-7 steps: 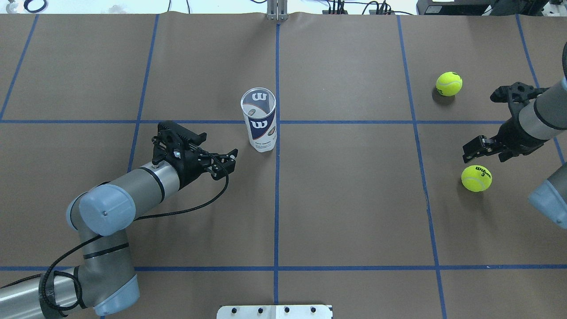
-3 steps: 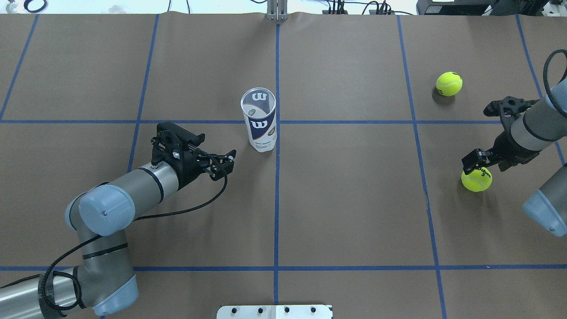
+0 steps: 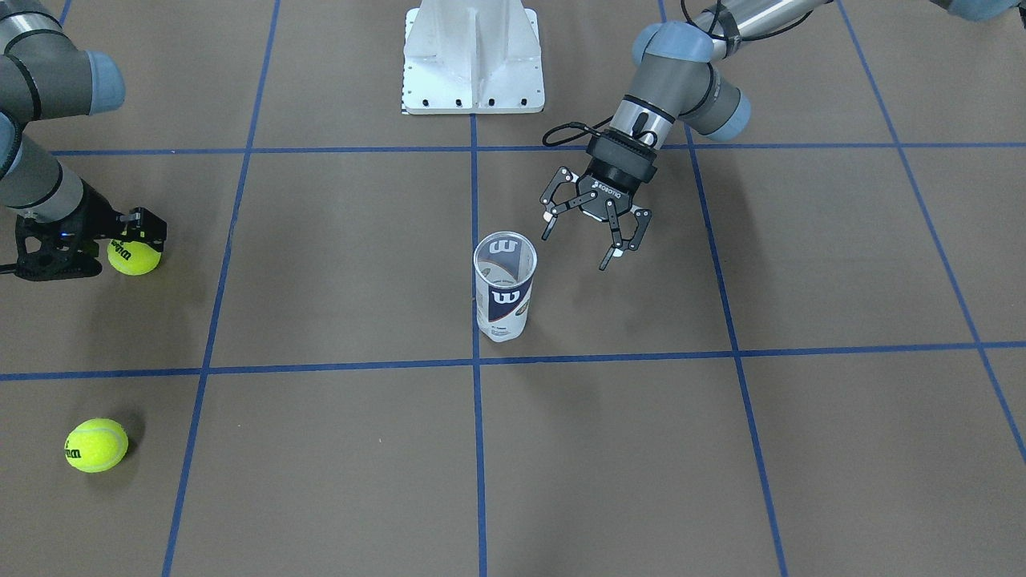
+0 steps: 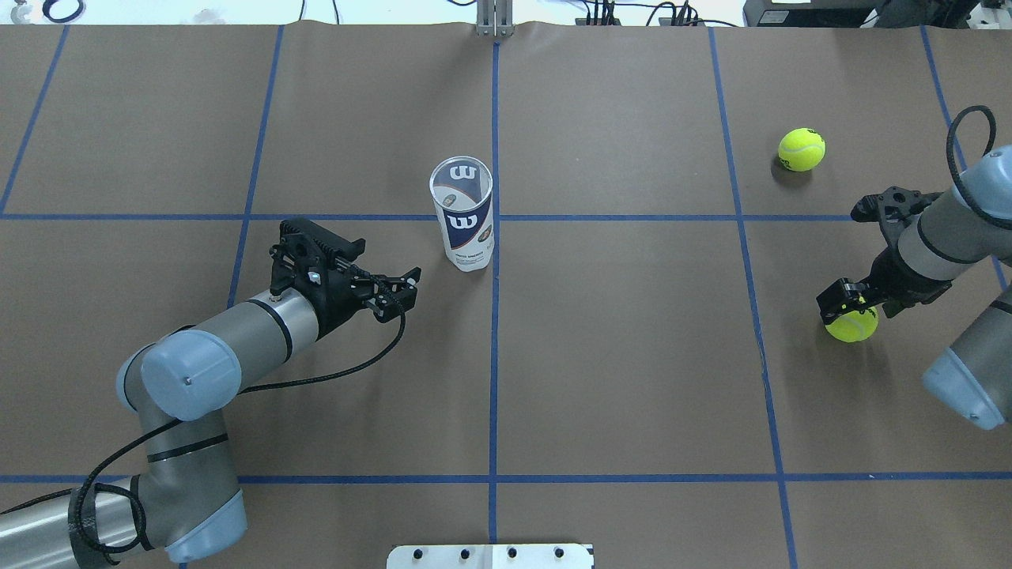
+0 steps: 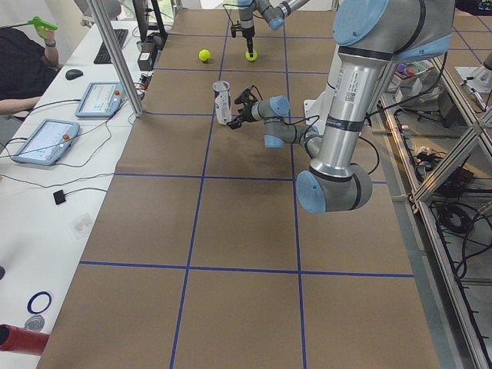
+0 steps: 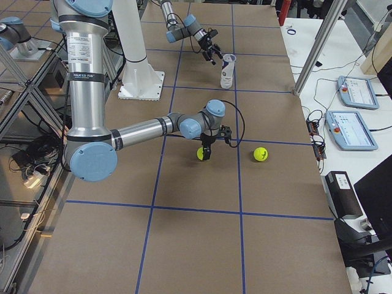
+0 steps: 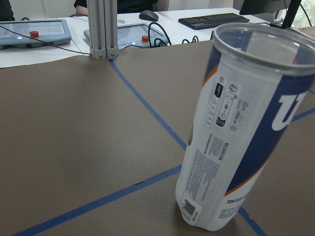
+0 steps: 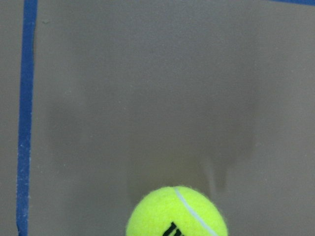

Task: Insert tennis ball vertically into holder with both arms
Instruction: 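Close the right gripper on the nearer yellow tennis ball and lift it, then carry the ball with the right gripper over the tube's open top, then lower the ball into the tube and open the right gripper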

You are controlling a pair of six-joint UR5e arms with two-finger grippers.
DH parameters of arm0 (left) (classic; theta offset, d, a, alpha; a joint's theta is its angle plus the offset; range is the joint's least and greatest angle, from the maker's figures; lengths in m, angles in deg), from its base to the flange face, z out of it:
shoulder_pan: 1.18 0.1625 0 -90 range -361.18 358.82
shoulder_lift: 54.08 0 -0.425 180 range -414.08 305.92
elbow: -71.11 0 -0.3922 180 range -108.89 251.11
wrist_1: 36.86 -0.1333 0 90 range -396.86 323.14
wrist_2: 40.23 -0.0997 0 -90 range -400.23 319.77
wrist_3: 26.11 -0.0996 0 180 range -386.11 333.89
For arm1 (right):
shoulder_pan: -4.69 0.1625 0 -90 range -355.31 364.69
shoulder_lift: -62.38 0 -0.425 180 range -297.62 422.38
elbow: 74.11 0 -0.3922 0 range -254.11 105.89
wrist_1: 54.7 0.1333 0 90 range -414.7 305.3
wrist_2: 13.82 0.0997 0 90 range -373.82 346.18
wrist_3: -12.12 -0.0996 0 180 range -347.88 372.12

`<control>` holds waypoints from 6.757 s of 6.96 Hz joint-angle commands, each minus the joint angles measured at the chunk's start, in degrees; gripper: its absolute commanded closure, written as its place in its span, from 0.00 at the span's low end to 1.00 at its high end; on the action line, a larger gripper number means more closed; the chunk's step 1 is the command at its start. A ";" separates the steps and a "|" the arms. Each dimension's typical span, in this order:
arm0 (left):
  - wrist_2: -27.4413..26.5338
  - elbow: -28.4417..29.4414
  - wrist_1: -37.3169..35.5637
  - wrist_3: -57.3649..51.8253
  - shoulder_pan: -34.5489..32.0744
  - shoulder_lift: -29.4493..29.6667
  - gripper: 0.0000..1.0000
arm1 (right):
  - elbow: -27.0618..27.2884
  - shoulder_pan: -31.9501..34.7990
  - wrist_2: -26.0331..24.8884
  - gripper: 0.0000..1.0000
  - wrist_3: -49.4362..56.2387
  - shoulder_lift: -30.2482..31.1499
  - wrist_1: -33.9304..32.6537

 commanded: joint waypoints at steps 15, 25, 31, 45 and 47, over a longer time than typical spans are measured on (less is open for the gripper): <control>-10.81 14.09 7.36 -0.97 3.60 11.35 0.01 | 5.59 8.39 15.71 1.00 -6.28 -21.85 -9.03; -10.81 16.92 7.54 -4.40 1.85 14.62 0.02 | 5.32 5.93 16.68 1.00 -18.58 -34.94 -8.94; -11.51 22.80 9.21 -4.31 1.93 18.84 0.02 | -2.65 0.76 13.01 1.00 -24.01 -46.34 -8.94; -11.34 22.63 9.12 -4.31 1.32 19.98 0.20 | -15.16 -5.23 3.94 1.00 -26.14 -55.26 -7.97; -11.25 22.72 9.12 -4.39 1.06 19.89 0.20 | -13.50 -5.15 3.94 1.00 -26.14 -53.86 -8.06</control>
